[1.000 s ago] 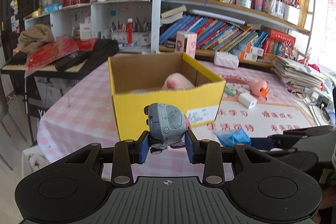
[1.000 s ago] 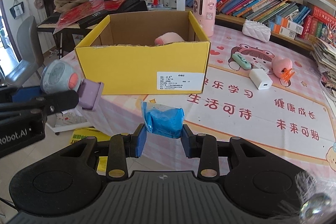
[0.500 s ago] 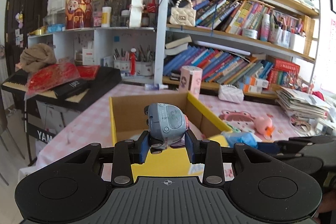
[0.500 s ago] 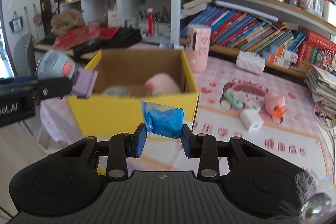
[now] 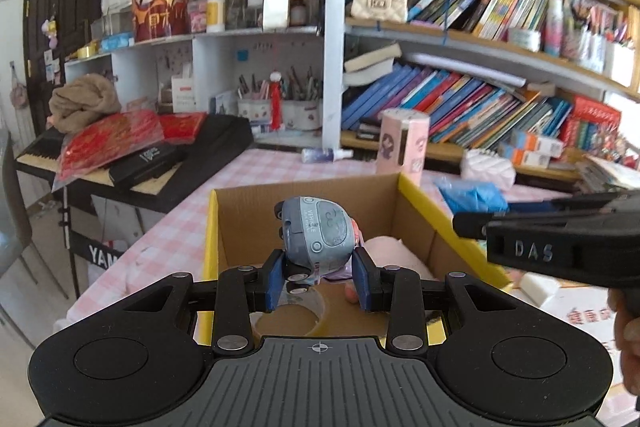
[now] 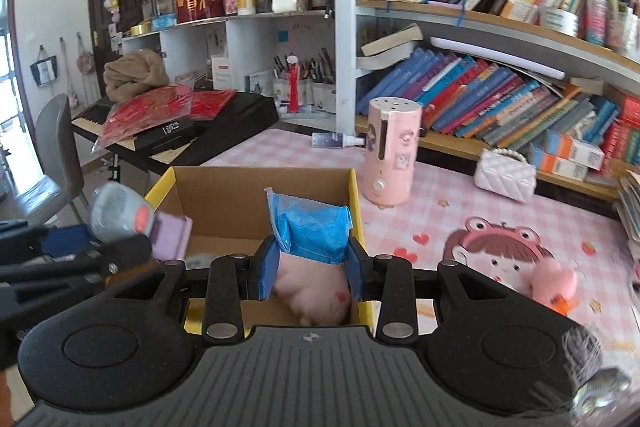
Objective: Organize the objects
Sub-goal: 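Lift and carry the car and blue item with both tools toward the yellow box, then lower the car and blue item into the box with both tools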
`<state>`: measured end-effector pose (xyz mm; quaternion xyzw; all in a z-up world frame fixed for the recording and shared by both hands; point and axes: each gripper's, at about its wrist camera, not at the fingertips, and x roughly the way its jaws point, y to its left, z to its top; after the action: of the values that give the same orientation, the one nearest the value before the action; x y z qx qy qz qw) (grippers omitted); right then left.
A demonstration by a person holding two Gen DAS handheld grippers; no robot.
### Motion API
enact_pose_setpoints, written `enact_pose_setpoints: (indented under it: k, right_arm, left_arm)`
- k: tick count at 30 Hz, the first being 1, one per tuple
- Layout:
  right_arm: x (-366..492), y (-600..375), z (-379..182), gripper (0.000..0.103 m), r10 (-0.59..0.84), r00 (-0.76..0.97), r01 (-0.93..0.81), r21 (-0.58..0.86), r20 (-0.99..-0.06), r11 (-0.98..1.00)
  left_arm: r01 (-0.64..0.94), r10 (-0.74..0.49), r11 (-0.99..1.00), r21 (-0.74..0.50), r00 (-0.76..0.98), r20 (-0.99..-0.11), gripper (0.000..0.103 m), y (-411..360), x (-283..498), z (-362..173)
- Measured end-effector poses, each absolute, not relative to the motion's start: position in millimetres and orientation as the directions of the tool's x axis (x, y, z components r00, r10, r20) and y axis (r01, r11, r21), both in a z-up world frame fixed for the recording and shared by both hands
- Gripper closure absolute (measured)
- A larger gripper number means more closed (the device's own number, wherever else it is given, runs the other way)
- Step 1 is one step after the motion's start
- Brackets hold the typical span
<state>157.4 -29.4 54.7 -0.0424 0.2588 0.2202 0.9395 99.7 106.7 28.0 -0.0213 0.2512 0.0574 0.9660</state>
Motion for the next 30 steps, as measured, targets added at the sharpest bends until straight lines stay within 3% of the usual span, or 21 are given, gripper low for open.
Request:
enact_pose_setpoints:
  k: [12, 30]
  right_arm:
    - [210.3, -10.9, 34.6, 0.07, 0.475, 0.681, -0.557, 0.028, -0.557, 0.83]
    - [254.3, 39.8, 0.9, 0.07, 0.511, 0.54, -0.701, -0.021, -0.669, 0.713]
  left_arm:
    - [-0.165, 0.176, 0.983, 0.075, 0.766, -0.618, 0.069, 99.3, 149.0, -9.5]
    - [-0.214, 0.24, 0.968, 0.129, 0.656, -0.716, 0.068, 106.6, 176.6, -32.1]
